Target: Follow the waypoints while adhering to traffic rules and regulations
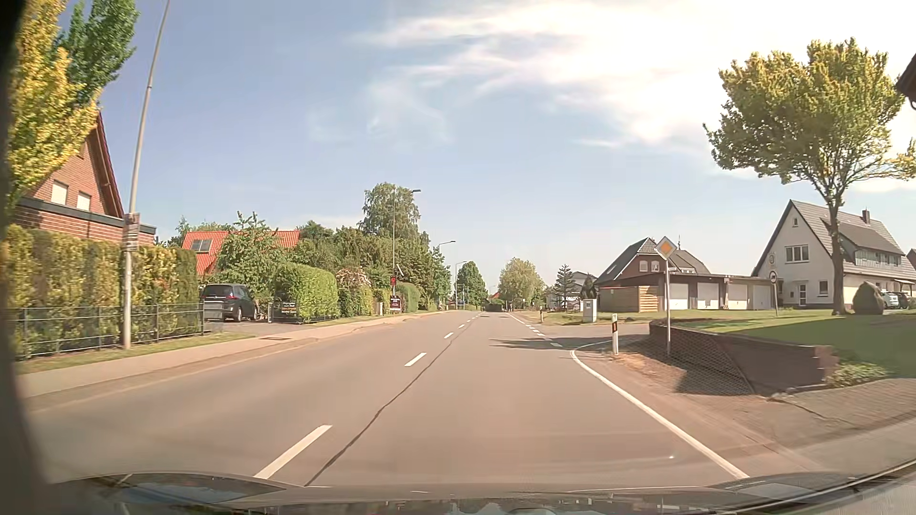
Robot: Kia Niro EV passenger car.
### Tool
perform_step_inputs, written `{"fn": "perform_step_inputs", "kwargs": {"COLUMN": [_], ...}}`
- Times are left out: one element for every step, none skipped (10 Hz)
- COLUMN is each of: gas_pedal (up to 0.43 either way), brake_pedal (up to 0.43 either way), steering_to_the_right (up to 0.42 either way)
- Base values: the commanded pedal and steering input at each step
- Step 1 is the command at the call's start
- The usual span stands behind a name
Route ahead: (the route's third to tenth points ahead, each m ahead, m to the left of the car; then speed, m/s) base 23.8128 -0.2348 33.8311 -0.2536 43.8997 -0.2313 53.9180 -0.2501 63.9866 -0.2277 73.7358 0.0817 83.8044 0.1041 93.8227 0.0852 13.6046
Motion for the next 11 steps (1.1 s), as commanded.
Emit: {"fn": "perform_step_inputs", "kwargs": {"gas_pedal": [0.169,0.169,0.169,0.169,0.169,0.157,0.157,0.157,0.157,0.157,0.157], "brake_pedal": [0.0,0.0,0.0,0.0,0.0,0.0,0.0,0.0,0.0,0.0,0.0], "steering_to_the_right": [-0.004,-0.004,-0.004,-0.004,-0.002,-0.001,0.0,0.0,0.0,0.0,0.0]}}
